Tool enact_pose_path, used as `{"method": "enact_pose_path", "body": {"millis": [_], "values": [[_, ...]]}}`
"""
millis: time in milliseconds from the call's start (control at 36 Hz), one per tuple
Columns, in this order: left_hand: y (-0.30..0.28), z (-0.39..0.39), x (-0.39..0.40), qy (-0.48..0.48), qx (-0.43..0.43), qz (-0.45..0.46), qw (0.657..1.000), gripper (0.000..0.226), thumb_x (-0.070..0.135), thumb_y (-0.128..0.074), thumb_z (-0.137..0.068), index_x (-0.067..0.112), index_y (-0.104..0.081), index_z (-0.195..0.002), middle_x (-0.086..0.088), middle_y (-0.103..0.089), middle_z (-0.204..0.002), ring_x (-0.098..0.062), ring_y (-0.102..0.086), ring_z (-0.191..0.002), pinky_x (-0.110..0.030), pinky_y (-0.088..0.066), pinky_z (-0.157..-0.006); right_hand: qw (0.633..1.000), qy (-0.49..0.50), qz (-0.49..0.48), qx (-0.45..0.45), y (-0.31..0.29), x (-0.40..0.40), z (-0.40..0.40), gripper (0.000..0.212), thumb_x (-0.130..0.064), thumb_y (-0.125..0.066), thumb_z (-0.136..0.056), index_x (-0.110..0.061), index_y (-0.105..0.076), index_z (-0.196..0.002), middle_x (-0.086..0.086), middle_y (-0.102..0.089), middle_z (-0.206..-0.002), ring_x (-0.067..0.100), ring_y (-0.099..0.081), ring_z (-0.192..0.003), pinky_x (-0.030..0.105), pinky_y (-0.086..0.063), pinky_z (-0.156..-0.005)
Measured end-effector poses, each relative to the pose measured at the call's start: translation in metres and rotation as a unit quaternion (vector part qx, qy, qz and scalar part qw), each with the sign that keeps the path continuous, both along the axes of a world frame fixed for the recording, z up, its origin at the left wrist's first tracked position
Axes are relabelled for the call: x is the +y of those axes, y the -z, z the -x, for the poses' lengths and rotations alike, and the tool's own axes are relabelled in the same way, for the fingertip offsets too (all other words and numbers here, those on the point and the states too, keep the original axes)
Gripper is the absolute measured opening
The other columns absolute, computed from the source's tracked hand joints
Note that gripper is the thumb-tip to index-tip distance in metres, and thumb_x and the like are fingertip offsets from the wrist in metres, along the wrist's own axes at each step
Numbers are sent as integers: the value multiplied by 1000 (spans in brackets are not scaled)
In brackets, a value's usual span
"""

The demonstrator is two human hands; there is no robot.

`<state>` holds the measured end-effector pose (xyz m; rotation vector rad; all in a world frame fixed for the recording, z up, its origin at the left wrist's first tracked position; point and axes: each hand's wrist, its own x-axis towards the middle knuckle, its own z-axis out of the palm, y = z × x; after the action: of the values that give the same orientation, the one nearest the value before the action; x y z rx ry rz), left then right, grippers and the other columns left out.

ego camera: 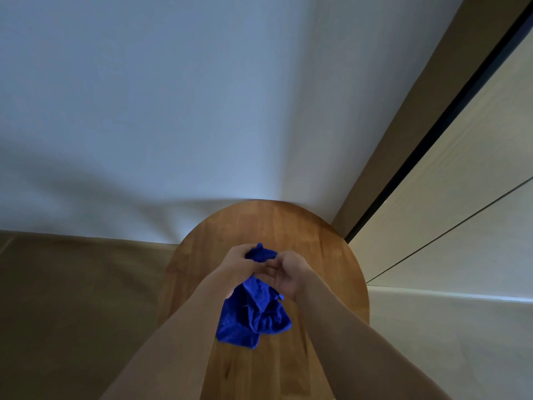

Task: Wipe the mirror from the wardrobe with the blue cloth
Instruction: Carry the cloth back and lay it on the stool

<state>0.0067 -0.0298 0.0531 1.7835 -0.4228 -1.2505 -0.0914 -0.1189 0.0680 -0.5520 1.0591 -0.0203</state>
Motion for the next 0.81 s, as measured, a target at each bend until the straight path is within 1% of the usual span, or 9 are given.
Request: {"method": "enact_pose_path", "body": {"millis": [111,194,278,361,417,500,611,722,806], "values": [[2,0,-1,3,1,-6,1000,36,-12,-48,-81,12,-71,-96,-11,-73,-89,-20,-70,-83,-26,-55,-69,979,-73,147,119,1,6,-9,30,1,-34,-90,6,-62,-100,17,-72,-84,23,-70,-69,28,-58,-58],[3,3,-4,-19,-12,-10,1000,38,-8,-41,-88,15,-71,-95,-11,-72,-90,-20,-68,-84,-28,-55,-72,875,-172,392,226,-1,6,-11,19,-5,-48,-80,-9,-50,-99,3,-63,-84,15,-60,-65,29,-49,-50],[-5,-5,-7,-5,-73,-29,997,37,-7,-37,-88,12,-68,-97,-8,-68,-90,-18,-63,-82,-26,-51,-70,781,-266,514,236,2,0,-4,48,-5,-50,-75,-19,-42,-120,-3,-53,-106,15,-55,-84,24,-38,-55],[-23,-13,-10,6,-106,-27,994,34,-8,-36,-85,7,-66,-81,-5,-62,-77,-15,-55,-74,-19,-45,-63,793,-347,482,135,3,-6,-4,73,-4,-51,-76,-31,-34,-141,-2,-39,-138,22,-38,-126,31,-40,-90],[-38,-16,-13,15,-120,-23,992,32,-8,-36,-83,4,-64,-75,-7,-60,-74,-16,-53,-72,-18,-42,-62,816,-355,448,84,-2,-8,-7,70,-5,-53,-73,-32,-44,-137,1,-46,-137,24,-42,-126,41,-39,-102],[-58,-21,-18,37,-133,-21,990,33,-9,-36,-80,-1,-67,-86,-8,-62,-81,-18,-53,-75,-15,-42,-60,812,-369,446,72,-12,-7,-13,43,-5,-53,-72,-24,-60,-110,3,-65,-105,22,-59,-103,44,-47,-94],[-80,-31,-21,28,-159,-25,987,36,-9,-36,-78,7,-68,-72,-5,-65,-85,-20,-54,-81,-22,-42,-71,753,-401,502,143,-22,-7,-14,23,-19,-54,-77,-33,-53,-96,-8,-61,-90,15,-52,-94,35,-29,-91],[-99,-37,-20,7,-184,-19,983,28,-2,-42,-74,6,-68,-70,-6,-66,-76,-19,-53,-72,-27,-41,-66,851,-319,414,41,-34,1,-20,39,-28,-69,-75,-21,-58,-111,1,-66,-106,21,-60,-101,44,-46,-96],[-113,-39,-16,33,-220,-22,975,27,3,-44,-76,5,-71,-77,-12,-69,-82,-17,-53,-69,-26,-43,-63,857,-292,425,9,-44,8,-27,36,-28,-72,-74,-17,-60,-107,2,-68,-100,21,-64,-97,45,-50,-93]]}}
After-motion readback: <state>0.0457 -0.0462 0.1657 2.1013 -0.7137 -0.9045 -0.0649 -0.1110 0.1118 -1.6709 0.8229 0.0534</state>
